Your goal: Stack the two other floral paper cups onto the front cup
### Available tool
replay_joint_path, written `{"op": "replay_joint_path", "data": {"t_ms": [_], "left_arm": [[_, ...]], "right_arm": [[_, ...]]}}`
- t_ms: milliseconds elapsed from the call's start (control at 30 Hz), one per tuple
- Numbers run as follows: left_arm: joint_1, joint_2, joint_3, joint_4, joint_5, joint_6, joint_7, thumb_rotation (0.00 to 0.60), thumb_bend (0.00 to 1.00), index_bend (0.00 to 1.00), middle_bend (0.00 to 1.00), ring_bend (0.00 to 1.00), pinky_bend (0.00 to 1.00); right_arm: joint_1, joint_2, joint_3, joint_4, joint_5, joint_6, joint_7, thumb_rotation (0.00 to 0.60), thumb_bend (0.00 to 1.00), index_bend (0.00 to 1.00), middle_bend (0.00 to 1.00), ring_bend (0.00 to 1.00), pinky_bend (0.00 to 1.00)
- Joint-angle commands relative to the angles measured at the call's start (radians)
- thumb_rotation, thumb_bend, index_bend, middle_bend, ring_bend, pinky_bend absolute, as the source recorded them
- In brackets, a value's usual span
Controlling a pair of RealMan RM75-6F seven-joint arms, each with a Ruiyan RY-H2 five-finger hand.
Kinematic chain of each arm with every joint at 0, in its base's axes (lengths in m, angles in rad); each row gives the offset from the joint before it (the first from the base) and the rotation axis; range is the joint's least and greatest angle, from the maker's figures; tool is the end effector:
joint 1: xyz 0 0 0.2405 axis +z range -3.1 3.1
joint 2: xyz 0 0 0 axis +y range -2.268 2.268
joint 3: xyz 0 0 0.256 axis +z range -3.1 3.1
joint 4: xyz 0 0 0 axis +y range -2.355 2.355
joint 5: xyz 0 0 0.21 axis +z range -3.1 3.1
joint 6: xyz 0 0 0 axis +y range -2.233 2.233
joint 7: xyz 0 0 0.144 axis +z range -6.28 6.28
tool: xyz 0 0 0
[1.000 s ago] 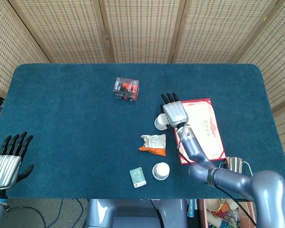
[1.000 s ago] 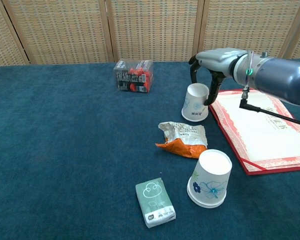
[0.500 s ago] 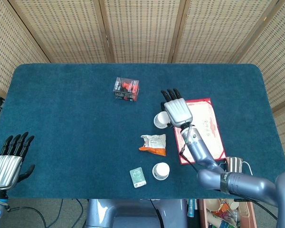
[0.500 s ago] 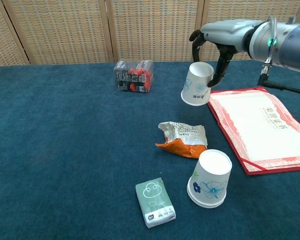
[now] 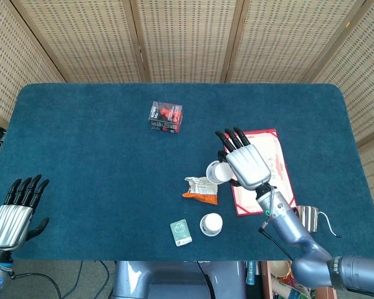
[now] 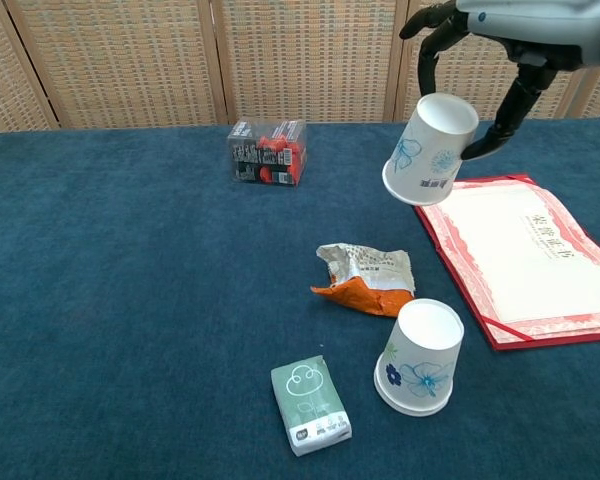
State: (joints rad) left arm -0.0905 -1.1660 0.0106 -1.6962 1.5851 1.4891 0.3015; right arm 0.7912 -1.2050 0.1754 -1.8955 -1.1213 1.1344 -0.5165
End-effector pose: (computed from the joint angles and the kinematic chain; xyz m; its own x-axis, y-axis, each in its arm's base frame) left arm -0.2811 0.1673 0.1262 0.5540 0.0341 0.8318 0.8290 -0.1151 -0.5473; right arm -0.0931 -0.3270 0.0869 0.5218 -0.0283 0.8526 -0.7608 -0.4677 0.4501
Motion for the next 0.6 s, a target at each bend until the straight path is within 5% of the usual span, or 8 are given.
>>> {"op": "replay_joint_path", "data": {"t_ms": [33, 300, 600], "left_arm": [[0.001, 0.0, 0.002, -0.004, 0.006, 0.003, 0.004, 0.6, 0.31, 0.0, 0.0, 0.0, 0.0], [0.0, 0.0, 0.001, -0.014, 0.004, 0.0, 0.016, 0.6, 0.31, 0.0, 0.0, 0.0, 0.0], [-0.002, 0.001, 0.001, -0.025, 0.006, -0.002, 0.028, 0.6, 0.31, 0.0, 0.0, 0.0, 0.0]], "right_arm": [[-0.046, 0.044, -0.053, -0.002, -0.127, -0.009, 0.108, 0.6, 0.07, 0.51, 0.13, 0.0, 0.0], [-0.083, 0.077, -0.136, 0.05, -0.389, -0.033, 0.344, 0.6, 0.07, 0.52, 0.14, 0.0, 0.0], [-0.12, 0.064, -0.171, 0.042, -0.516, 0.01, 0.417, 0.6, 0.07, 0.52, 0.14, 0.0, 0.0]]}}
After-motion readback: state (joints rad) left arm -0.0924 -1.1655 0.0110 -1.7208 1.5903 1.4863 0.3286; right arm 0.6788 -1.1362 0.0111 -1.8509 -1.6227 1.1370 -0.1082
